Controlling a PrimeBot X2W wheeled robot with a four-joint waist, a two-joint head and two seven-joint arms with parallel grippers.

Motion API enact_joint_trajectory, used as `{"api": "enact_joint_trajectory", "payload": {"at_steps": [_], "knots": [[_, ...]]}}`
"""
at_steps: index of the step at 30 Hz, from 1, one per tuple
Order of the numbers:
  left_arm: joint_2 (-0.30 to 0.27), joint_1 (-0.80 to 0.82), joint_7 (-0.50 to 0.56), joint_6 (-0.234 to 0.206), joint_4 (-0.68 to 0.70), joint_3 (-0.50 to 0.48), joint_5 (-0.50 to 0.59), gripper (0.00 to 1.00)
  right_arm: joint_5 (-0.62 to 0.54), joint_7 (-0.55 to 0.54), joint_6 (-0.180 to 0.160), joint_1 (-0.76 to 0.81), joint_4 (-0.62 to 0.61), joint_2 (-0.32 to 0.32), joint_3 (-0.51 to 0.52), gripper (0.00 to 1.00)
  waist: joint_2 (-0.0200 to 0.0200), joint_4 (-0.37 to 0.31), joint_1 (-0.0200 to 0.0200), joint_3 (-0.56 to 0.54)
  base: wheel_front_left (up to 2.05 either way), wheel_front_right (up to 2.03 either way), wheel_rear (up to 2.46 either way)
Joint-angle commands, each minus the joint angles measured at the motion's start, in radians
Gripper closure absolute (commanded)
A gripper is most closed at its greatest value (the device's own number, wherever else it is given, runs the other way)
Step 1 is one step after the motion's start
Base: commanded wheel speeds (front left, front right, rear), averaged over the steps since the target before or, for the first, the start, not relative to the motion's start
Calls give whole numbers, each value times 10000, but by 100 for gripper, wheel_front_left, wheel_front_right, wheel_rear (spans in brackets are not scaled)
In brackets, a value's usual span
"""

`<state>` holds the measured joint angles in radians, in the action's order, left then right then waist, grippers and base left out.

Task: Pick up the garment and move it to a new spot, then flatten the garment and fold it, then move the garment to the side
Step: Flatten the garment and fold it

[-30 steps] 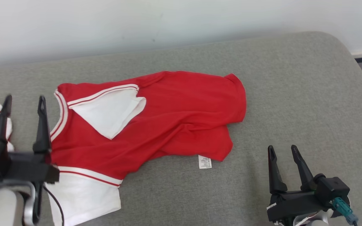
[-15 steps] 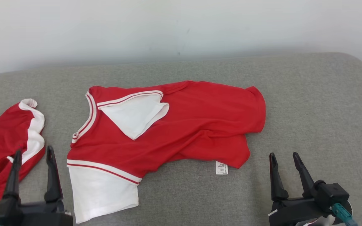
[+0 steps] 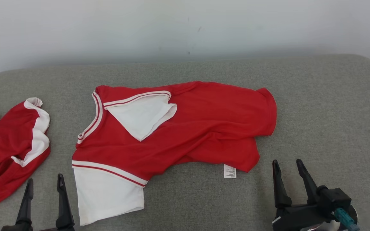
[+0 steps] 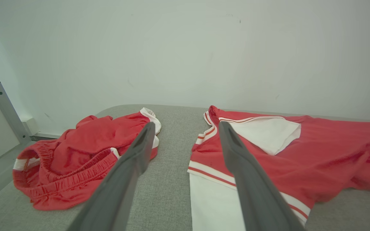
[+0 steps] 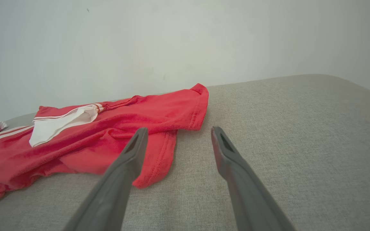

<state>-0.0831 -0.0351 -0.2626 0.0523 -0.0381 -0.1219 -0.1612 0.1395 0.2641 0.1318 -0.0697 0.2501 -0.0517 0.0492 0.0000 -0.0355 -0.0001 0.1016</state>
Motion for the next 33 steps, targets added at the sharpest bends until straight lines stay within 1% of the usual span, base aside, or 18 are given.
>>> {"api": "enact_joint_trajectory", "payload": {"at_steps": [1, 9, 15, 20, 25, 26, 27, 28, 30, 31, 33], "knots": [[39, 28, -33, 43, -17, -54, 114, 0, -116, 6, -22, -191, 102, 28, -114, 0, 0, 12, 1, 21, 0, 0, 0], [226, 344, -33, 263, -135, -98, 265, 0, -689, 6, -22, -1527, 1266, 22, -323, 0, 0, 166, 1, 144, 0, 0, 0], [295, 472, -33, 374, -223, 6, 214, 0, -1029, 5, -22, -2418, 2986, -94, -150, 0, 0, 495, 1, 281, 0, 0, 0], [317, 576, -33, 439, -413, 147, 203, 0, -1159, 5, -22, -2805, 4269, -150, 103, 0, 0, 795, 1, 304, 0, 0, 0], [328, 636, -33, 516, -572, 163, 183, 0, -1187, 6, -22, -3229, 5557, -109, 253, 0, 0, 919, 1, 314, 0, 0, 0], [328, 655, -33, 510, -596, 160, 201, 0, -1146, 6, -22, -3325, 5685, -98, 271, 35, 0, 926, 1, 314, 0, 0, 0], [330, 666, -33, 516, -623, 158, 219, 0, -1095, 6, -22, -3376, 5758, -80, 279, 90, 0, 922, 1, 309, 0, 0, 0], [329, 667, -33, 534, -642, 145, 233, 0, -1064, 5, -22, -3391, 5787, -64, 273, 100, 0, 907, 1, 299, 0, 0, 0], [331, 622, -33, 576, -724, 127, 243, 0, -979, 6, -22, -3370, 5726, -39, 240, 100, 0, 836, 1, 246, 0, 0, 0], [333, 461, -33, 582, -862, 211, 109, 0, -791, 6, -22, -2902, 4540, -187, 483, 100, 0, 516, 1, 19, 0, 0, 0], [335, 409, -33, 562, -902, 277, 64, 0, -763, 6, -22, -2615, 3956, -320, 543, 100, 0, 406, 1, -50, 0, 0, 0]]}}
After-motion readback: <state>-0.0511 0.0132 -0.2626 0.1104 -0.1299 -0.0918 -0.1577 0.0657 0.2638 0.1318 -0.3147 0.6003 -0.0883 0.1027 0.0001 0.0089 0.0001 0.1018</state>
